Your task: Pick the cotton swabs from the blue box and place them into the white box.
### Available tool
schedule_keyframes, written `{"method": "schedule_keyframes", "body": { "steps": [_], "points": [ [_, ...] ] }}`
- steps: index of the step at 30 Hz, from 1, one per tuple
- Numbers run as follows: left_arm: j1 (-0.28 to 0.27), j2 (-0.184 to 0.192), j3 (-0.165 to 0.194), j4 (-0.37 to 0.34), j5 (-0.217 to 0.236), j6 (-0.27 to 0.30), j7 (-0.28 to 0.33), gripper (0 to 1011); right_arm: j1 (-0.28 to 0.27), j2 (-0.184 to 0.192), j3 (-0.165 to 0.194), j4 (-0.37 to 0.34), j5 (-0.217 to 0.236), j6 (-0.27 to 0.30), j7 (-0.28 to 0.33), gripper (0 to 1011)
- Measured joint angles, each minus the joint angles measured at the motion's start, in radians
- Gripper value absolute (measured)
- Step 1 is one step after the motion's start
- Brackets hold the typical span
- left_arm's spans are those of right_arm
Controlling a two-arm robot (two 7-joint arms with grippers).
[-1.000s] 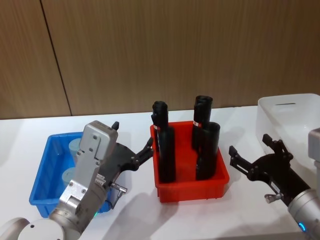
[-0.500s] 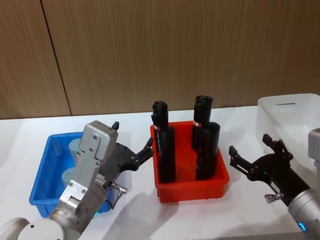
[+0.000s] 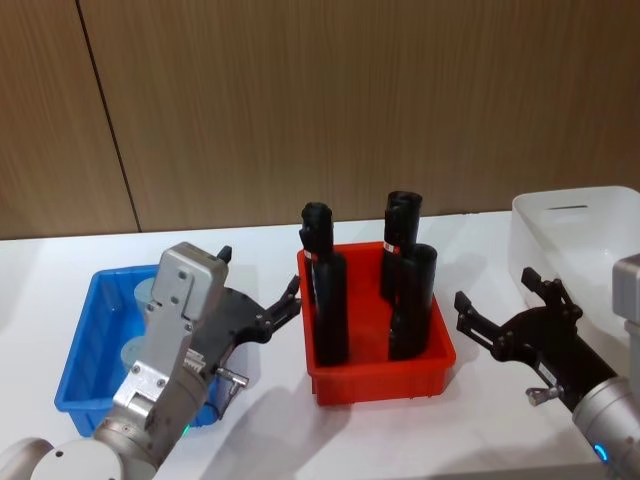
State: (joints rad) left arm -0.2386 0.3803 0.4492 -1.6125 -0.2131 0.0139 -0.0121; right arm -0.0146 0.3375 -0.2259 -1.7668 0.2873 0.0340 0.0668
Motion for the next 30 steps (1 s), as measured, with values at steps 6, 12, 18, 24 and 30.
{"method": "schedule_keyframes", "body": {
  "steps": [6, 12, 18, 24, 30],
  "points": [
    [-0.002, 0.0, -0.011, 0.019, -0.024, 0.005, 0.007, 1000, 0.0, 0.0, 0.0, 0.0, 0.0, 0.0, 0.0, 1001],
    [-0.007, 0.007, -0.033, 0.053, -0.072, 0.008, 0.021, 999, 0.0, 0.0, 0.0, 0.0, 0.0, 0.0, 0.0, 1001],
    [-0.021, 0.014, -0.063, 0.1, -0.128, 0.011, 0.03, 1000, 0.0, 0.0, 0.0, 0.0, 0.0, 0.0, 0.0, 1001],
    [-0.044, 0.017, -0.091, 0.152, -0.178, 0.027, 0.033, 1000, 0.0, 0.0, 0.0, 0.0, 0.0, 0.0, 0.0, 1002],
    [-0.07, 0.015, -0.112, 0.2, -0.218, 0.061, 0.03, 1000, 0.0, 0.0, 0.0, 0.0, 0.0, 0.0, 0.0, 1002]
  ]
}}
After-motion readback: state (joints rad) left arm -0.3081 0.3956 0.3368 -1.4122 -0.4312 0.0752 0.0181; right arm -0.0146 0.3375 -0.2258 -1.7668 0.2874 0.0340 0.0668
